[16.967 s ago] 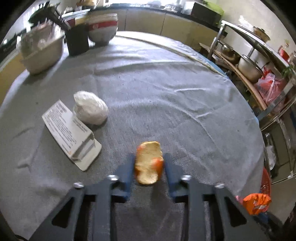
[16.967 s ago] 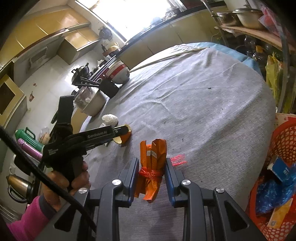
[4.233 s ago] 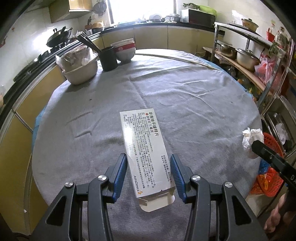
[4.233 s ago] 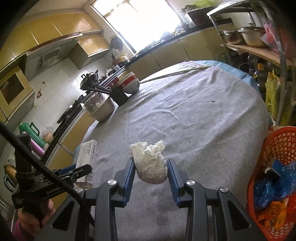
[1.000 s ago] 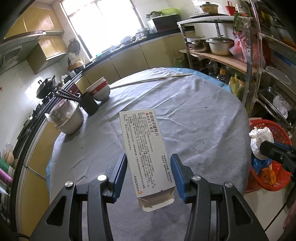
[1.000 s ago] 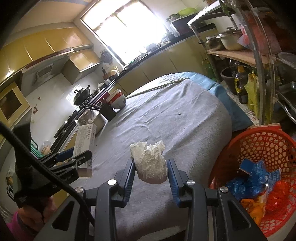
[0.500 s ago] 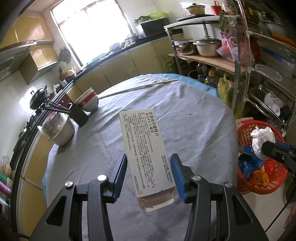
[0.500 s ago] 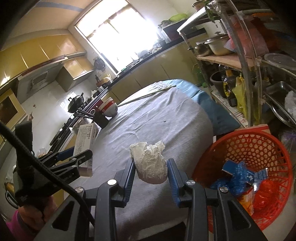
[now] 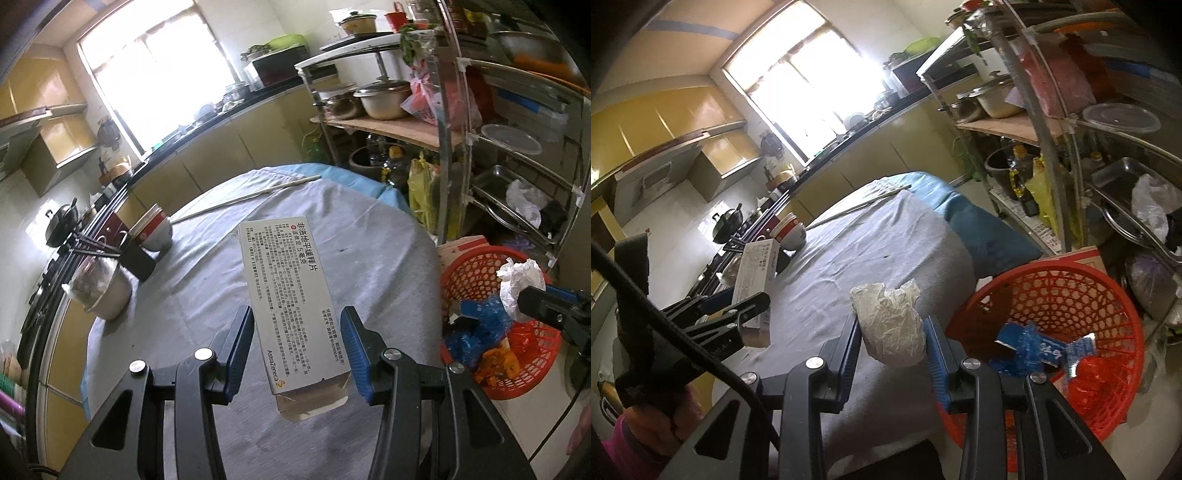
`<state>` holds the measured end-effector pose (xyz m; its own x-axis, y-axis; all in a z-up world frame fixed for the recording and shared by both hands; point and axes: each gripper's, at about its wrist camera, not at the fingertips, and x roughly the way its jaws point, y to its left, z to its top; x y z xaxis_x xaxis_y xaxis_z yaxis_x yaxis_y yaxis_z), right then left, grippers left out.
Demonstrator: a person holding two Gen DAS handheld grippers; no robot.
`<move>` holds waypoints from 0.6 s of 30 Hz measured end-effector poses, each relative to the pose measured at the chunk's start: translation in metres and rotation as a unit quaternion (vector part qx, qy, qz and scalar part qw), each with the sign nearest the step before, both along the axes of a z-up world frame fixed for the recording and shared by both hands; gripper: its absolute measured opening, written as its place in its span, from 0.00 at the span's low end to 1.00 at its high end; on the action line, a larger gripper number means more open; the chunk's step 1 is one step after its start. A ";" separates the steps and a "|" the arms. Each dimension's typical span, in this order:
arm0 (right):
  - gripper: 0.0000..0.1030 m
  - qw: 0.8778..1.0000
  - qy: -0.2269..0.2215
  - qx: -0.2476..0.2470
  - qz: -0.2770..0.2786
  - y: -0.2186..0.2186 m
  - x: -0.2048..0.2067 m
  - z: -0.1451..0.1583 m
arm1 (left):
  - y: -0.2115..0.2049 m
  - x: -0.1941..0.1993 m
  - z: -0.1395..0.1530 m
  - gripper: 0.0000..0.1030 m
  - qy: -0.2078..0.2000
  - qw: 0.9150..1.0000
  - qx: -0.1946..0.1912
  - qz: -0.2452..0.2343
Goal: Collect trash
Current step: 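Open the left tool over the orange basket to drop the white box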
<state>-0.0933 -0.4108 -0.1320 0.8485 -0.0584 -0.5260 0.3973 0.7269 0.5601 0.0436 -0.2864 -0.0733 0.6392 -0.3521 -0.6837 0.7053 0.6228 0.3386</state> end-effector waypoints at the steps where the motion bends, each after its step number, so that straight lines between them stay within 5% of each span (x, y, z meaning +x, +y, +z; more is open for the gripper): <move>1: 0.36 1.000 0.000 0.000 -0.004 -0.002 -0.003 -0.001 | -0.004 -0.003 0.000 0.49 0.000 1.000 0.000 -0.004; 18: 0.37 0.997 0.010 0.025 -0.067 -0.044 -0.049 -0.016 | -0.054 -0.036 -0.010 0.49 0.015 0.998 0.015 -0.067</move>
